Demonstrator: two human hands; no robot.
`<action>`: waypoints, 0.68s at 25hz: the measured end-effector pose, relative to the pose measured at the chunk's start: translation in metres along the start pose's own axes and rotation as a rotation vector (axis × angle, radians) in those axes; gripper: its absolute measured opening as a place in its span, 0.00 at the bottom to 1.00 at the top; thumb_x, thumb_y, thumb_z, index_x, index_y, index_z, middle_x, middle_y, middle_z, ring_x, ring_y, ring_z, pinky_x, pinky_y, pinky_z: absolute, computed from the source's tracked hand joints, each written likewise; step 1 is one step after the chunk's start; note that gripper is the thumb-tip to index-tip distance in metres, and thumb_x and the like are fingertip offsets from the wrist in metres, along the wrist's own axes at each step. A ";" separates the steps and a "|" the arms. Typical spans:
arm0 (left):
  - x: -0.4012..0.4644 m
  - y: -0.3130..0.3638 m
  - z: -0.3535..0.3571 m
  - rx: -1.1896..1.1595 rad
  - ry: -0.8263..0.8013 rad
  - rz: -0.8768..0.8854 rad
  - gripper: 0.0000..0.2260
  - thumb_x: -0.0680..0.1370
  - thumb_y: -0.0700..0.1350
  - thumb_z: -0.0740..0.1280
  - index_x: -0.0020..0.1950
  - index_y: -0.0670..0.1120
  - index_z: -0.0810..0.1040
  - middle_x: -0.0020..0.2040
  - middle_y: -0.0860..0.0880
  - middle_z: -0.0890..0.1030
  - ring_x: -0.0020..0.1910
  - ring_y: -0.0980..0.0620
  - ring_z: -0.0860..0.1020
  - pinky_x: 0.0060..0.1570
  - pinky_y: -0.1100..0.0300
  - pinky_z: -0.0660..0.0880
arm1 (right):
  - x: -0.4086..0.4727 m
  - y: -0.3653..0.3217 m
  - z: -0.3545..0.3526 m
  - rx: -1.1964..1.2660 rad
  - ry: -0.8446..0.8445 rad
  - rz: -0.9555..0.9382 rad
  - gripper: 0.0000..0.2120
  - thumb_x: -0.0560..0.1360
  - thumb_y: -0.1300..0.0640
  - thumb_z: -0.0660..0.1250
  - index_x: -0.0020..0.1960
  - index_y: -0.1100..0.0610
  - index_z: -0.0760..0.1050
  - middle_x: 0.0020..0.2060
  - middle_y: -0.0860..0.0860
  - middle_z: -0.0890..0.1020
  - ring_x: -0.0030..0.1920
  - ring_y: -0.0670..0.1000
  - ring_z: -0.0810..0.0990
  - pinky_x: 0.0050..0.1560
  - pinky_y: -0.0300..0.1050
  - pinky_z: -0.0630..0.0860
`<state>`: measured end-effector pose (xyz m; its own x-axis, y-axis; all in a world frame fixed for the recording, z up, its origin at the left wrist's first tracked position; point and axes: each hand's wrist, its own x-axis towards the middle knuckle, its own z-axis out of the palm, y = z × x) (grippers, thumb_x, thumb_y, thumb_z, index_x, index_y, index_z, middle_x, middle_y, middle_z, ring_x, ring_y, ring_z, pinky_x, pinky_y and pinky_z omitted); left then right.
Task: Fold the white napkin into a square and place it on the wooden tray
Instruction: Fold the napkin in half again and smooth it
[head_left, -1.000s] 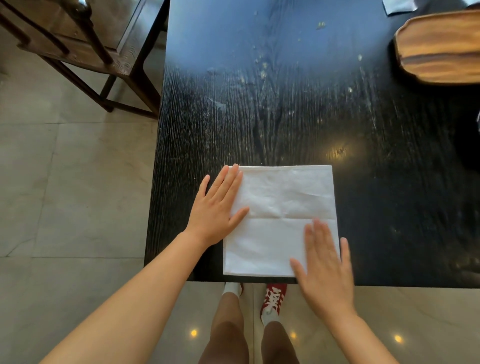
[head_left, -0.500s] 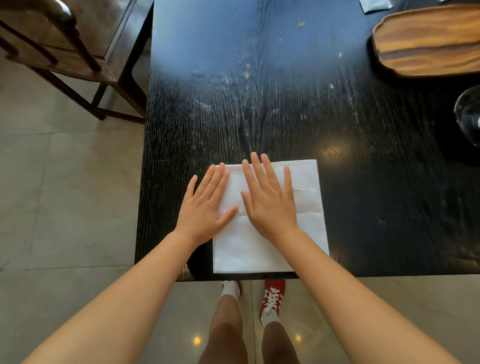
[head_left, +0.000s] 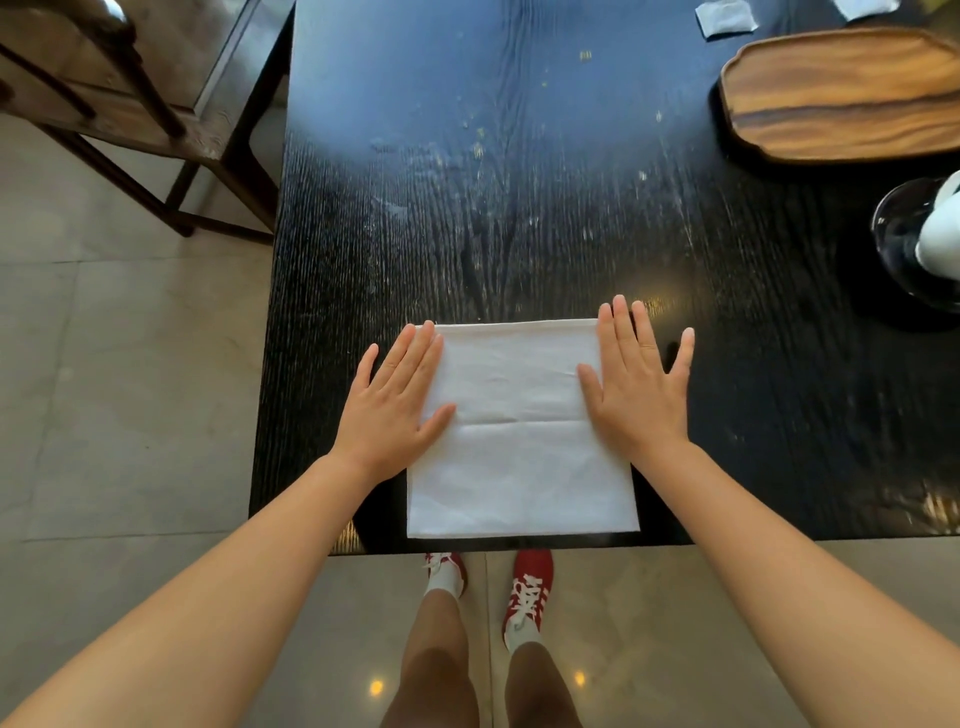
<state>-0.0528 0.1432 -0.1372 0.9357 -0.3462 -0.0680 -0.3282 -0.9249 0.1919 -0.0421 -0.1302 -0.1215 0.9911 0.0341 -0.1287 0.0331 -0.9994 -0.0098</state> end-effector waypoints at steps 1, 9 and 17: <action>-0.001 0.002 -0.003 0.000 0.003 -0.014 0.33 0.78 0.64 0.40 0.76 0.45 0.47 0.77 0.49 0.48 0.75 0.57 0.39 0.72 0.46 0.45 | -0.002 0.001 -0.003 0.016 0.019 0.001 0.32 0.77 0.42 0.41 0.75 0.56 0.43 0.76 0.53 0.48 0.75 0.52 0.44 0.70 0.67 0.41; -0.088 0.052 -0.014 0.020 0.013 0.231 0.30 0.79 0.60 0.51 0.77 0.49 0.47 0.78 0.48 0.45 0.76 0.47 0.48 0.72 0.41 0.49 | -0.097 0.018 -0.018 0.031 0.025 -0.438 0.30 0.79 0.41 0.41 0.76 0.54 0.43 0.76 0.51 0.42 0.76 0.53 0.46 0.73 0.61 0.42; -0.133 0.037 0.017 0.099 -0.057 0.228 0.24 0.82 0.52 0.44 0.76 0.45 0.47 0.77 0.49 0.45 0.76 0.50 0.50 0.72 0.46 0.50 | -0.130 0.041 0.019 -0.070 -0.051 -0.553 0.29 0.79 0.43 0.42 0.76 0.56 0.47 0.75 0.50 0.43 0.75 0.50 0.45 0.74 0.55 0.43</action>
<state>-0.1913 0.1523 -0.1380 0.8283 -0.5531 -0.0899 -0.5433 -0.8320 0.1123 -0.1725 -0.1755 -0.1235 0.8165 0.5516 -0.1704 0.5562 -0.8307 -0.0241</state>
